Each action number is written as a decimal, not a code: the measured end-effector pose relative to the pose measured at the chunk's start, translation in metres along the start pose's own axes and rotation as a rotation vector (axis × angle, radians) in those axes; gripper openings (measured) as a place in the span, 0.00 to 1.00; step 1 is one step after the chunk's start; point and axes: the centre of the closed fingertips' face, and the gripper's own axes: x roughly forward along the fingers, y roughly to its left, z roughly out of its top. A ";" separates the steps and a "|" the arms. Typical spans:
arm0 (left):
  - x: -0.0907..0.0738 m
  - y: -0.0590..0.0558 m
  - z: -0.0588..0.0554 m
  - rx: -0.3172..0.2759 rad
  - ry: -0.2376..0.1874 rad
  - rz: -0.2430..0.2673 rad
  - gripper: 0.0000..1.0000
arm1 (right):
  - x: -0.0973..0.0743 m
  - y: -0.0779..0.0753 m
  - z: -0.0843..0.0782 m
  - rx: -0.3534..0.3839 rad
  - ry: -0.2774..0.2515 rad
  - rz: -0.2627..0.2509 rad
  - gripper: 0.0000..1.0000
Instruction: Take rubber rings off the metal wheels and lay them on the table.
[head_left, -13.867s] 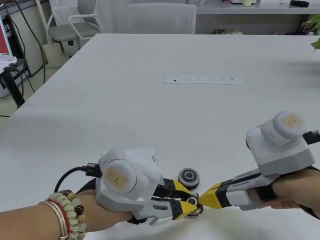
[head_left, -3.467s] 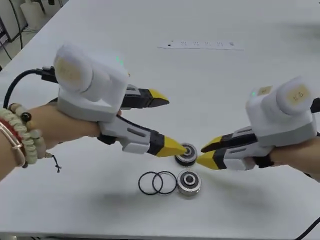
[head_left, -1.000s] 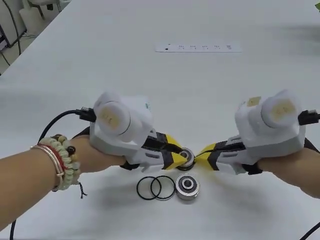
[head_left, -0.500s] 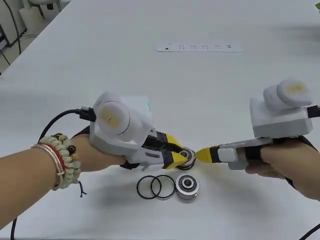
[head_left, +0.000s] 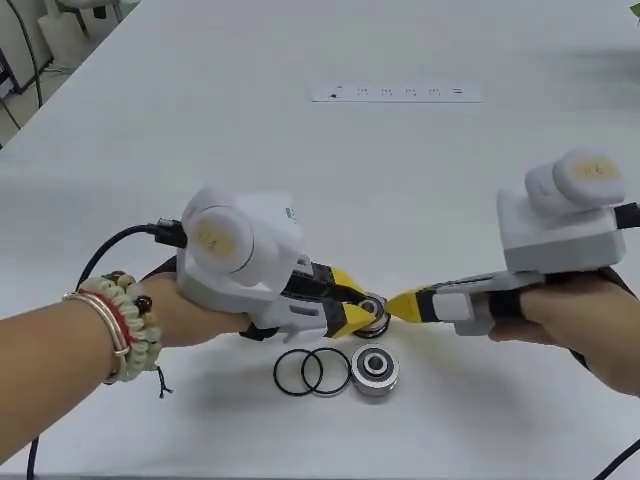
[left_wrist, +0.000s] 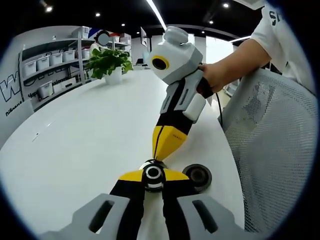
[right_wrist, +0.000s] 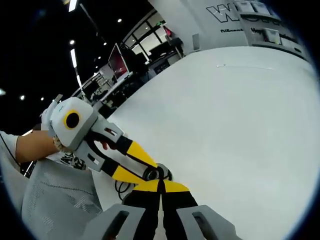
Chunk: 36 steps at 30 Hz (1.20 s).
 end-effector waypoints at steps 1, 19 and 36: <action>0.000 0.000 0.000 0.000 0.001 0.000 0.08 | 0.000 0.000 0.000 -0.001 0.000 0.001 0.00; 0.000 0.000 -0.001 -0.005 -0.001 0.000 0.08 | 0.002 0.008 0.005 0.004 -0.014 0.028 0.00; 0.000 -0.002 0.000 -0.003 -0.009 0.016 0.08 | -0.001 0.010 0.010 -0.015 -0.037 0.029 0.00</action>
